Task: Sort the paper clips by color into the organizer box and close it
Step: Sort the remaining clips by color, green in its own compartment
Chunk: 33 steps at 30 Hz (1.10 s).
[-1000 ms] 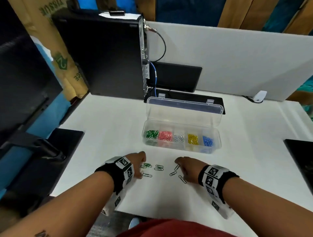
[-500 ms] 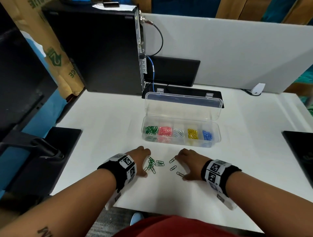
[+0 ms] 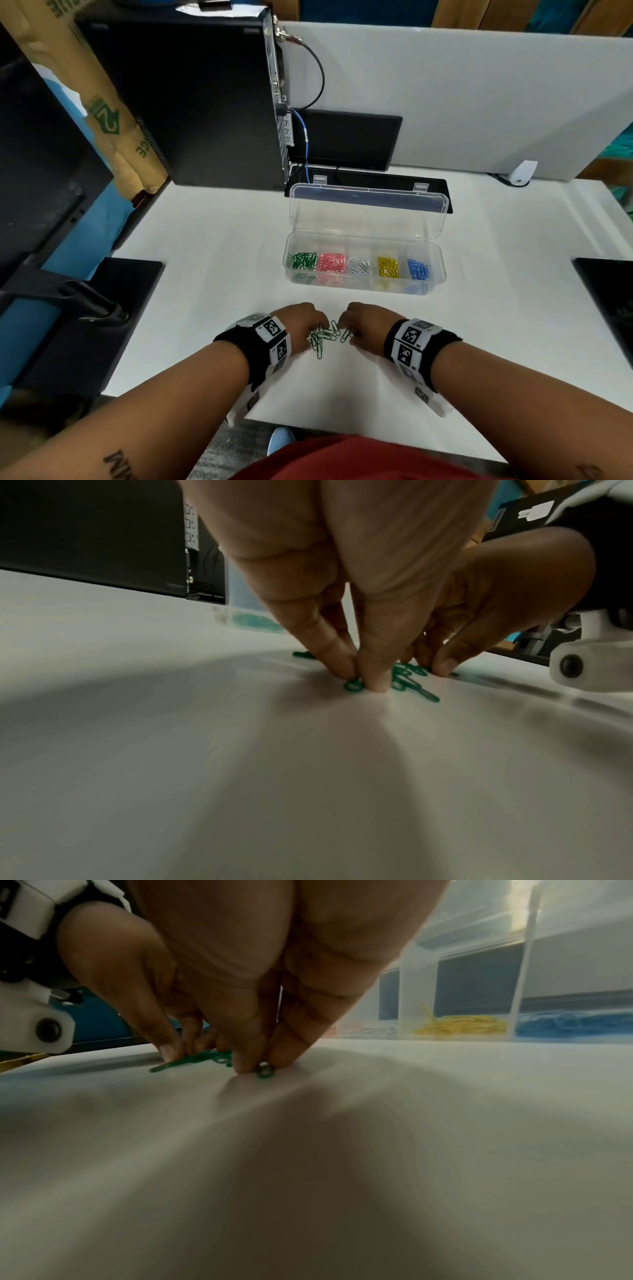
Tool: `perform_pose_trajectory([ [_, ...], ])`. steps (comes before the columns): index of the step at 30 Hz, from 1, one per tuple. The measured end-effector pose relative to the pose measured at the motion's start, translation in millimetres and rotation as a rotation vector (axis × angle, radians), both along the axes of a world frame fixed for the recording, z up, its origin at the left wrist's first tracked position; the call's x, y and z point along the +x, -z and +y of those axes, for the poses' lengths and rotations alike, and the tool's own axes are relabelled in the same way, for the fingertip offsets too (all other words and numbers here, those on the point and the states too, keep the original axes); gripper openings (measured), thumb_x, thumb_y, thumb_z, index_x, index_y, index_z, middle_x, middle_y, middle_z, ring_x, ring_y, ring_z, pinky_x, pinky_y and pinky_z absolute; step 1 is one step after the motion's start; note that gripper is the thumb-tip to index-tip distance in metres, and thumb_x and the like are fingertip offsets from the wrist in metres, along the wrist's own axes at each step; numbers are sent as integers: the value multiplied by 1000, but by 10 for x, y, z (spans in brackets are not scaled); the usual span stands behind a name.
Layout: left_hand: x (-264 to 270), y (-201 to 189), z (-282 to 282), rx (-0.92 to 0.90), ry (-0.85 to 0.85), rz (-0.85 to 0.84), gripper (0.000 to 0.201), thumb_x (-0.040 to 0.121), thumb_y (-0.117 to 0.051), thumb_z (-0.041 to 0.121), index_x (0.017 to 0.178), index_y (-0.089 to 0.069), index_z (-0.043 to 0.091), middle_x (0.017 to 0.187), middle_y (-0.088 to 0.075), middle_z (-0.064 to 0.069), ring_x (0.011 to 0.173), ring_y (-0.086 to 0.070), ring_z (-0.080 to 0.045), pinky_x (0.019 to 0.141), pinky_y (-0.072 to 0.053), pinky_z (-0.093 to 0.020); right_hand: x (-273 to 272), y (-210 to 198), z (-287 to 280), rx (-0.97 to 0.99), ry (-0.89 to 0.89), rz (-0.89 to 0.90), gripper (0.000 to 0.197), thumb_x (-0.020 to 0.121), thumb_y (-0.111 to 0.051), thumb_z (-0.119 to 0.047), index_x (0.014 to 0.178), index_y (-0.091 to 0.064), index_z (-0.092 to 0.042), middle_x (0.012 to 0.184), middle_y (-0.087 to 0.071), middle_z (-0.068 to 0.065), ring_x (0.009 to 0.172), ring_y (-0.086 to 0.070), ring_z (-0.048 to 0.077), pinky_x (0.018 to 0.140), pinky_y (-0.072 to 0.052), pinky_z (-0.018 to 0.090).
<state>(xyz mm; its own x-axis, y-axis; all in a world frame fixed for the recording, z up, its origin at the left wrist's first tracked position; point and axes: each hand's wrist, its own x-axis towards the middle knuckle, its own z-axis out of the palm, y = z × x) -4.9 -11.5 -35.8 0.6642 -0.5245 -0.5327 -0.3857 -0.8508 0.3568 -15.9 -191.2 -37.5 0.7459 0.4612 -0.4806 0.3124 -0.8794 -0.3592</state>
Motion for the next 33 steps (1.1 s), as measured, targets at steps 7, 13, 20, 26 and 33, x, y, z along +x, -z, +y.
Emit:
perform_pose_trajectory([
  [7, 20, -56, 64, -137, -103, -86, 57, 78, -71, 27, 130, -49, 22, 122, -49, -2, 111, -54, -17, 92, -40, -19, 17, 2, -71, 109, 105, -52, 43, 86, -58, -16, 129, -52, -16, 125, -50, 5, 108, -57, 20, 96, -44, 25],
  [13, -91, -43, 5, 103, -85, -49, 91, 65, -78, 51, 138, -33, 20, 129, -41, -2, 115, -52, -23, 94, -47, -35, -13, 65, -88, -71, -8, -10, 66, 77, -69, -38, 133, -43, -15, 123, -46, 8, 112, -52, 27, 94, -45, 32],
  [20, -22, 3, -135, 99, -104, -58, 58, 77, -72, 35, 125, -47, 14, 123, -45, -8, 107, -56, -28, 84, -45, -31, -11, 41, 103, 23, -11, 18, 56, 82, -67, -29, 134, -48, -17, 122, -47, 9, 110, -53, 26, 94, -42, 31],
  [26, 17, 36, -109, 65, -124, -50, 29, 82, -69, 26, 105, -61, 10, 113, -54, -9, 103, -58, -27, 85, -46, -30, 48, 21, 128, 39, -23, 21, 38, 87, -62, -19, 124, -58, -16, 120, -51, 10, 108, -55, 28, 92, -41, 30],
  [33, 13, 37, -88, 49, -95, -55, 32, 84, -65, 21, 115, -59, 13, 119, -53, -9, 108, -56, -26, 87, -44, -29, 39, 60, 170, 76, -30, -21, 27, 88, -50, -9, 111, -65, -14, 113, -55, 11, 103, -56, 29, 83, -40, 26],
])
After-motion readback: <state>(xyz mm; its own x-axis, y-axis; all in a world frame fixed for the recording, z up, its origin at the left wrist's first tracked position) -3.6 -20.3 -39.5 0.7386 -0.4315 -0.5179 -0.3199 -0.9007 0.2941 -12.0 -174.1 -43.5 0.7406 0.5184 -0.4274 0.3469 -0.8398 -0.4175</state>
